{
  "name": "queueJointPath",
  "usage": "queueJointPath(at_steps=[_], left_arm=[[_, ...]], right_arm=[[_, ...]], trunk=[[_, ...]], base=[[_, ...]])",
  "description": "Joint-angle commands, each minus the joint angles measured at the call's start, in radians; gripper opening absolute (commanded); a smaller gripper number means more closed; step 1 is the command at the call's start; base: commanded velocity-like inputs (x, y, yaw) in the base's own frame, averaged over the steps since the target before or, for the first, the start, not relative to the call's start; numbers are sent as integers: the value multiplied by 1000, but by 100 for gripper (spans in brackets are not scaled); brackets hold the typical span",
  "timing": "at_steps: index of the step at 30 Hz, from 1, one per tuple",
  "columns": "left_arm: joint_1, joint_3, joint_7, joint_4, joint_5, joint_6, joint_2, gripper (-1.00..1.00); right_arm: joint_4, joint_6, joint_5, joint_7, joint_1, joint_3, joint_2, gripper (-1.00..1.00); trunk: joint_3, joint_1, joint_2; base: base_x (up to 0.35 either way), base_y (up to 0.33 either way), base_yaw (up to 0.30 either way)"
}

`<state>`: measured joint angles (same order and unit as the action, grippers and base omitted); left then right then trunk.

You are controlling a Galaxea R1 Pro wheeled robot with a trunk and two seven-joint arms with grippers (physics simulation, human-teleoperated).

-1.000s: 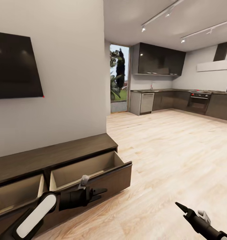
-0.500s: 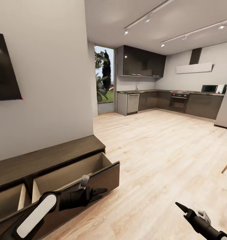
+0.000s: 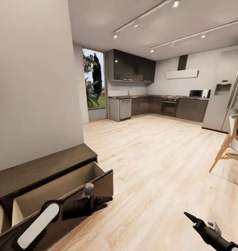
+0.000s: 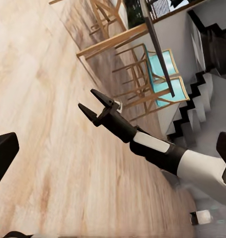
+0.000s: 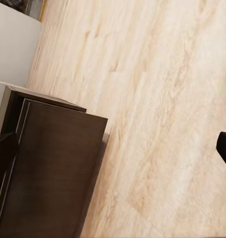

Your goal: Place each of the two pumpkins and all three candles from the living room inside a cabinet in the living room (use any cabinet), then make sure every cabinet is closed, and position the cauldron so it is next to a table in the living room.

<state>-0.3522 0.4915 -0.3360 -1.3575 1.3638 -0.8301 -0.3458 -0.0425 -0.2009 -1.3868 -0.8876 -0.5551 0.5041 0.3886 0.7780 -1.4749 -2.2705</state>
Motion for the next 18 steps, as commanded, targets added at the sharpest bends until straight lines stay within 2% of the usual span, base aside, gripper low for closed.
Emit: queueJointPath(at_steps=[1,10,18], left_arm=[[-1,1,-3,0,0,-1,-1,100],[-1,1,-3,0,0,-1,-1,100],[-1,1,-3,0,0,-1,-1,100]], right_arm=[[-3,-9,-11,-5,-2,7,0,100],[-3,-9,-11,-2,-2,7,-1,100],[-3,-9,-11,-2,-2,7,-1,100]], trunk=[[0,0,-1],[-6,0,-1],[-11,0,-1]], base=[[-141,0,-272],[-274,-6,-272],[-50,-7,-272]])
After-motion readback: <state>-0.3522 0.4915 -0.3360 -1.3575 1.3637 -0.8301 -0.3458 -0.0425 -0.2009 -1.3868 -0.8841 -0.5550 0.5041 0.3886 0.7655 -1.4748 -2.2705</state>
